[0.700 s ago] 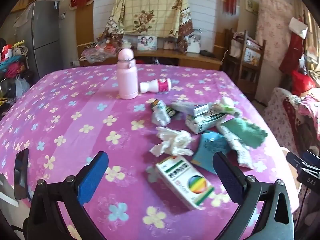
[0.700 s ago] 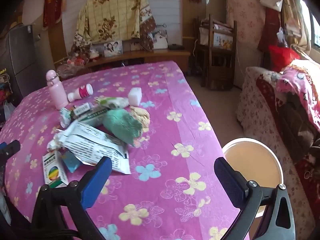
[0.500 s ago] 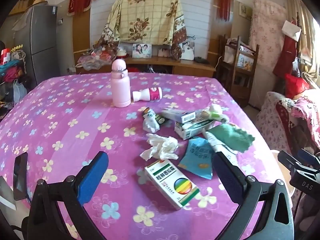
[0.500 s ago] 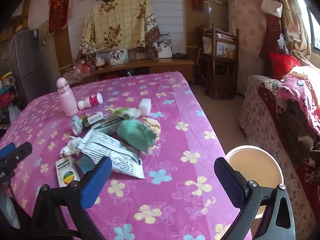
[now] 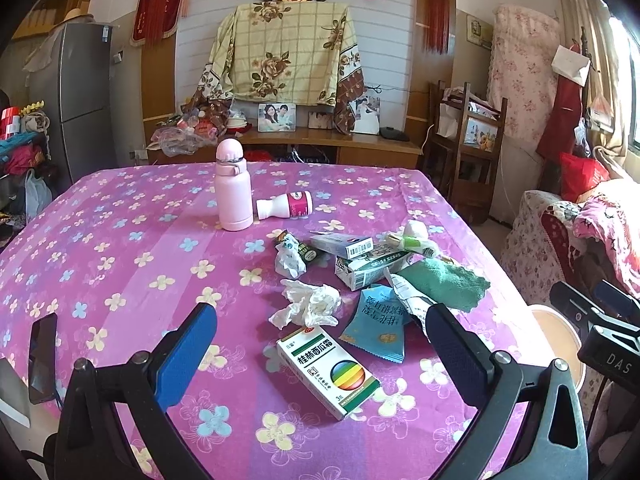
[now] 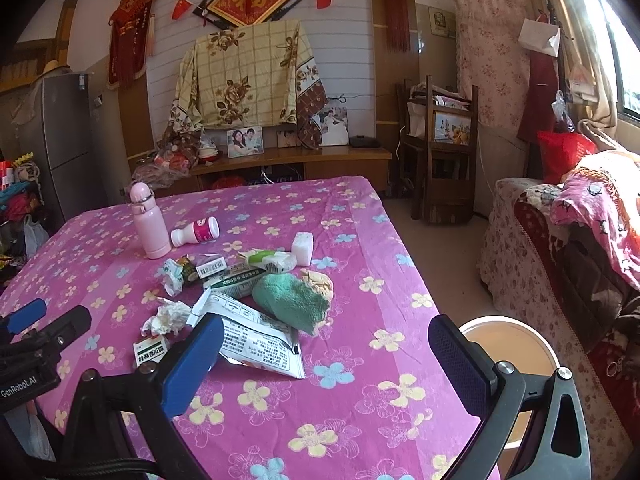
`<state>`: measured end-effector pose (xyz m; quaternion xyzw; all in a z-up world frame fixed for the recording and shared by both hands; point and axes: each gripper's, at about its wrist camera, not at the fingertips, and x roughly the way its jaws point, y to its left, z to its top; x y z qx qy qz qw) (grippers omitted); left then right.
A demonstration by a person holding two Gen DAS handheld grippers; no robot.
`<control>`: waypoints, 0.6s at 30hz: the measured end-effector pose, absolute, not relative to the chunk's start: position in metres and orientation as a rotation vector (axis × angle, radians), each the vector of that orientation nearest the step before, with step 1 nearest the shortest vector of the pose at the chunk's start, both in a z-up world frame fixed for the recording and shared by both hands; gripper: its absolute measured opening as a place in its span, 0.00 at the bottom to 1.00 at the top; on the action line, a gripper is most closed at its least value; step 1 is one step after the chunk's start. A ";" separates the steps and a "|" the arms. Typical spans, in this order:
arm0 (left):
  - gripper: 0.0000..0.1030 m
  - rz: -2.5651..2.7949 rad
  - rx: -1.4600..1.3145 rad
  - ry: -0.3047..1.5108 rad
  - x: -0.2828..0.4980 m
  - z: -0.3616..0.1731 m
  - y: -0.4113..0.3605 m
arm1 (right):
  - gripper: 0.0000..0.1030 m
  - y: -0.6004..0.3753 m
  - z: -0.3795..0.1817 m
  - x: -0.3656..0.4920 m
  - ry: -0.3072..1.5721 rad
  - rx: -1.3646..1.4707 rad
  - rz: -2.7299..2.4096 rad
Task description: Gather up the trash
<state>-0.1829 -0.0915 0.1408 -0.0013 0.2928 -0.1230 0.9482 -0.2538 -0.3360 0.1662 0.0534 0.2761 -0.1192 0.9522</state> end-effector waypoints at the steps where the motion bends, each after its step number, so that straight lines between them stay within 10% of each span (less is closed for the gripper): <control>1: 1.00 -0.251 -0.003 0.594 -0.184 0.141 -0.092 | 1.00 -0.335 0.167 -0.255 0.549 0.107 -0.244; 18: 1.00 -0.254 -0.010 0.593 -0.185 0.141 -0.091 | 1.00 -0.332 0.172 -0.257 0.534 0.093 -0.248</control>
